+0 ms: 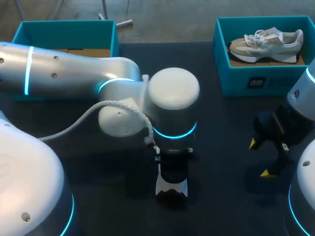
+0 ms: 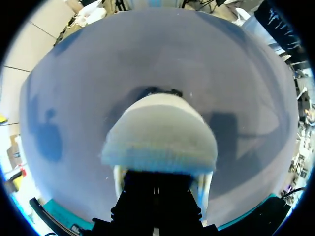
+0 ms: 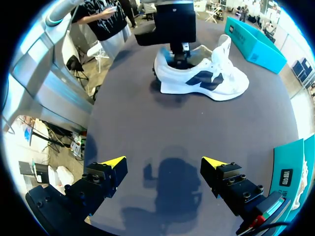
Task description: Take the shoe out of the shoebox, open the shoe tongue, remove and reinsert the insole, then place the shoe into the shoebox
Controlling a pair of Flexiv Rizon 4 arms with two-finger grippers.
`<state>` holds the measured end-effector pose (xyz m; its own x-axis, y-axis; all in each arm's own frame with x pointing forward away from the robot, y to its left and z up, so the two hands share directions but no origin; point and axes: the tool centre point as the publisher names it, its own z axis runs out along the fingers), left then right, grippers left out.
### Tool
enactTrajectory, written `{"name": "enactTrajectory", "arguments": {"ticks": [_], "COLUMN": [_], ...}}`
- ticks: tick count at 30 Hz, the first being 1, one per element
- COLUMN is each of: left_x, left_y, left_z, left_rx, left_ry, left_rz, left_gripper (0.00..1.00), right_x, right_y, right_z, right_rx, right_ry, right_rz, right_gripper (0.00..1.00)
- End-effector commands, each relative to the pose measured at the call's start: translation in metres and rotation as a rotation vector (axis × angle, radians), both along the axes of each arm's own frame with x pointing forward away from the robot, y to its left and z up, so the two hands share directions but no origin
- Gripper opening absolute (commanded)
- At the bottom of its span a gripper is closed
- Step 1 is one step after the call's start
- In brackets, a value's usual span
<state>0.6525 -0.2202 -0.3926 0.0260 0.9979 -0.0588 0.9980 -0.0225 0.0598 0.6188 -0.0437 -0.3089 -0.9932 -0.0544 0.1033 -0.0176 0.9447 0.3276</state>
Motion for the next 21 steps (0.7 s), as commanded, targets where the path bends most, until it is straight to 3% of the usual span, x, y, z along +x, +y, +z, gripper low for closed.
{"name": "enactTrajectory", "arguments": {"ticks": [1,7,9,14,21], "left_x": [0.009,0.022,0.028,0.040,0.040], "left_y": [0.004,0.010,0.012,0.012,0.010], "left_z": [0.011,0.034,0.037,0.026,0.016], "left_rx": [-0.089,-0.127,-0.090,0.032,0.145], "left_ry": [0.007,-0.001,0.004,0.016,0.046], "left_rz": [0.000,-0.040,-0.075,-0.131,-0.191], "left_gripper": [0.00,0.00,0.00,0.00,0.00], "right_x": [-0.001,-0.001,-0.001,-0.001,-0.001], "right_y": [0.000,0.000,0.000,0.000,0.000], "right_z": [0.000,0.000,0.000,0.000,0.000], "right_rx": [-0.002,-0.002,-0.002,-0.002,-0.002], "right_ry": [-0.002,-0.002,-0.002,-0.002,-0.002], "right_rz": [-0.001,-0.001,-0.001,-0.001,-0.001], "right_gripper": [1.00,1.00,1.00,1.00,1.00]}}
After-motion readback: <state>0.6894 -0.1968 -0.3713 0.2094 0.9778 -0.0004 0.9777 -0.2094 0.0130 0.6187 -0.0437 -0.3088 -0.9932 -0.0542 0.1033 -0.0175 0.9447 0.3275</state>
